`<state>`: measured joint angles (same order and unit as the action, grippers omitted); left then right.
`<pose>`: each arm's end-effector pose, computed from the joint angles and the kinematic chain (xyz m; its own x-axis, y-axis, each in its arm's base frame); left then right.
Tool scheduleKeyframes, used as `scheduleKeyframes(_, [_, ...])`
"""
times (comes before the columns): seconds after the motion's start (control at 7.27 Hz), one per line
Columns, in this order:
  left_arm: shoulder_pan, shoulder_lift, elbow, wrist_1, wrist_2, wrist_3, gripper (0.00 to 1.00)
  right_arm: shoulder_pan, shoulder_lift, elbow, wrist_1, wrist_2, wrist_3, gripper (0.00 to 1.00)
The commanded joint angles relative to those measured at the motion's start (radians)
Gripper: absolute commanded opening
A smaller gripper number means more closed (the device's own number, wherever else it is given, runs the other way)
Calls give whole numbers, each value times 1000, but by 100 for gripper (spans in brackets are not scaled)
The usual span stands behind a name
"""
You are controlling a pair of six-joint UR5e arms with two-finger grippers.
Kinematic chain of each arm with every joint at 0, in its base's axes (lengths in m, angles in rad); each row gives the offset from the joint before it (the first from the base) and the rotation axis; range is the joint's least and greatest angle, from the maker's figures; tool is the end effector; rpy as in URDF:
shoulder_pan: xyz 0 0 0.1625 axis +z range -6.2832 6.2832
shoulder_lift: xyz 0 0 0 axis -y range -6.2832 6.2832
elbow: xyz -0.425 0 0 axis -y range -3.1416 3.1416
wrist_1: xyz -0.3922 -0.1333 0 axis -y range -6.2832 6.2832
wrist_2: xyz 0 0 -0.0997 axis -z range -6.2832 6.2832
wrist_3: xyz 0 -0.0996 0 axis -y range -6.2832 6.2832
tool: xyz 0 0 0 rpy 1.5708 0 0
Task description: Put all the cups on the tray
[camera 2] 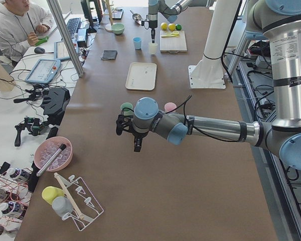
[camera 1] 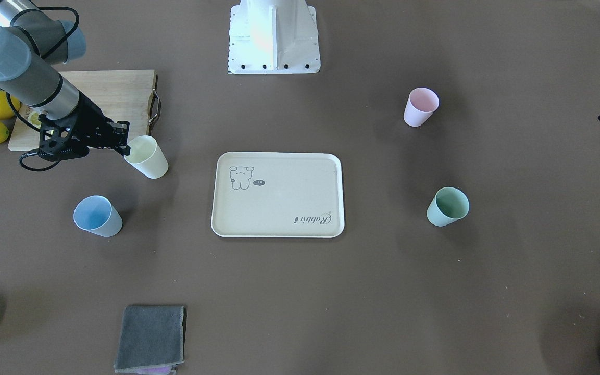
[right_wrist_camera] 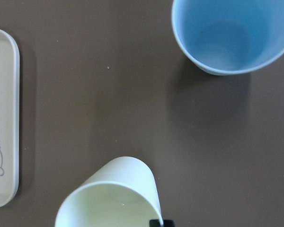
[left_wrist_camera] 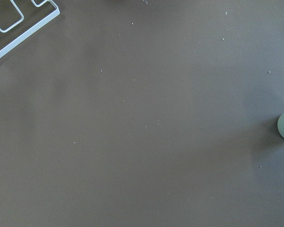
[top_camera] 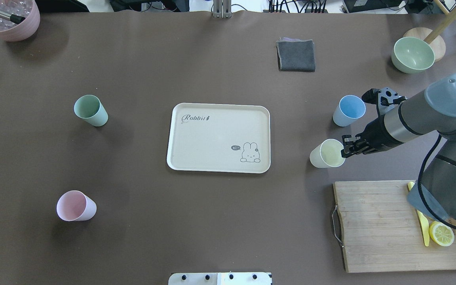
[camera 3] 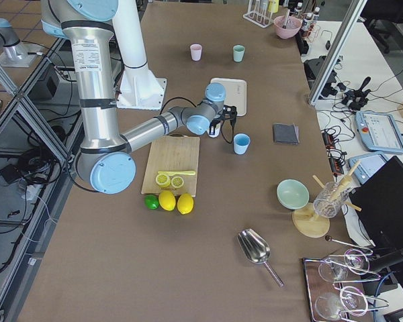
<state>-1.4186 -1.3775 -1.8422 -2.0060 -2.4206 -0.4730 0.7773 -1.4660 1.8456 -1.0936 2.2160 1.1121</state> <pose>0.0072 -0.4324 0.5573 0.5912 0.0214 -0.8062 0.1542 0.9782 0.1391 -0.3293 -0.4270 0.4166 0.5232 0.0185 0.8520 -0.0053 0.9998 -0.0185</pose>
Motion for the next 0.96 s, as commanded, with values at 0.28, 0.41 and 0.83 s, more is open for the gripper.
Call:
scheduleKeyframes(0.28, [71, 20, -49, -67, 3, -204, 98, -34, 233, 1, -153, -10, 150, 0])
scheduleKeyframes(0.41, [143, 47, -105, -100, 12, -323, 98, -94, 274, -5, -181, -77, 170, 0])
scheduleKeyframes(0.83, [339, 46, -187, -167, 116, -561, 98, -151, 410, -132, -184, -146, 193, 0])
